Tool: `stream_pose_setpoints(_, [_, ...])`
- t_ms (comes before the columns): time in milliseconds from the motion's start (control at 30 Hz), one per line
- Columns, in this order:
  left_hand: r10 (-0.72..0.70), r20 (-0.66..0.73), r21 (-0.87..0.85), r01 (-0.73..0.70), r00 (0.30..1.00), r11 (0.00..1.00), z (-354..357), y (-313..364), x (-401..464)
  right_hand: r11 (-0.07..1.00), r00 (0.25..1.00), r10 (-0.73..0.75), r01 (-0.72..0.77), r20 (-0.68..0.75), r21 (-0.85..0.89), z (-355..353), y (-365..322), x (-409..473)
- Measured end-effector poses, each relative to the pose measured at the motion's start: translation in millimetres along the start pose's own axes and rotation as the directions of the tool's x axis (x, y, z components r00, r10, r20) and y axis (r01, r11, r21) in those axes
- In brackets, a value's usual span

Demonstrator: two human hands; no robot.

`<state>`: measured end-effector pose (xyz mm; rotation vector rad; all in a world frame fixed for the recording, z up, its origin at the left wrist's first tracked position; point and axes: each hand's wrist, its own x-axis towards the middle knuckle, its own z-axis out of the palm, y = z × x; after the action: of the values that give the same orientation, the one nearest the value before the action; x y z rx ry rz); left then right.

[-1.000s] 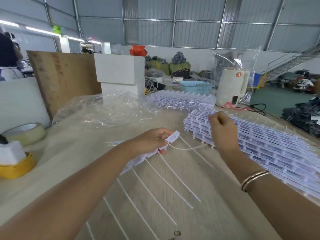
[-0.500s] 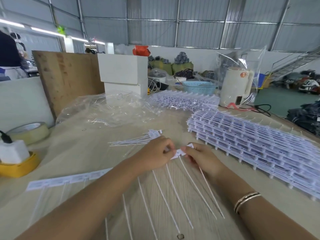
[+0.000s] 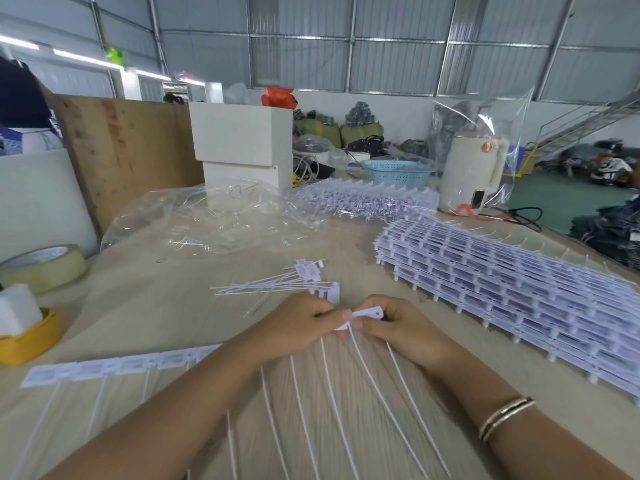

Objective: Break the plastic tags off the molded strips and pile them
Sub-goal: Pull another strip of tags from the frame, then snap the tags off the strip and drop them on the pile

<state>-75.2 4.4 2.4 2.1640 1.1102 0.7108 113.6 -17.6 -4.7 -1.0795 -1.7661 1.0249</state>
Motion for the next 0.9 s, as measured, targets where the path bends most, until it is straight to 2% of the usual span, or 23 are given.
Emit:
stream_pose_setpoints(167, [-0.036, -0.019, -0.289, 0.029, 0.999, 0.957, -10.3, 3.4, -2.7, 0.969, 0.962, -0.158, 0.194, -0.223, 0.151, 18.2, -0.4, 2.9])
stream_pose_setpoints(333, [-0.03, -0.039, -0.365, 0.014, 0.999, 0.931, -10.0, 7.8, -6.7, 0.924, 0.907, -0.251, 0.329, -0.338, 0.195, 28.8, -0.3, 4.8])
stream_pose_setpoints(467, [-0.055, -0.017, -0.398, 0.044, 0.998, 0.916, -8.0, 8.6, -5.7, 0.858, 0.902, -0.328, 0.409, -0.28, 0.311, 31.4, -2.8, 4.3])
stream_pose_setpoints(600, [-0.026, -0.013, -0.396, 0.019, 1.0, 0.918, -7.8, 8.3, -5.2, 0.827, 0.892, -0.379, 0.446, -0.246, 0.342, 33.0, -6.2, 4.5])
stream_pose_setpoints(700, [0.025, -0.067, -0.361, -0.047, 0.997, 0.932, -7.6, 10.4, -5.4, 0.894, 0.892, -0.353, 0.411, -0.283, 0.181, 28.9, -2.1, 4.9])
stream_pose_setpoints(767, [0.064, -0.087, -0.249, -0.084, 0.994, 0.965, -6.2, 7.4, -5.2, 0.951, 0.923, -0.279, 0.305, -0.265, 0.06, 21.8, 0.7, 4.8])
stream_pose_setpoints(833, [0.051, -0.073, -0.117, -0.06, 0.996, 0.991, -3.5, 1.2, -4.6, 0.981, 0.976, -0.175, 0.184, -0.131, 0.063, 13.5, 2.4, 2.7])
stream_pose_setpoints(900, [0.028, -0.036, -0.066, -0.03, 0.999, 0.997, -2.8, -1.8, -4.6, 0.993, 0.995, -0.098, 0.097, 0.021, 0.066, 8.5, 0.8, 0.4])
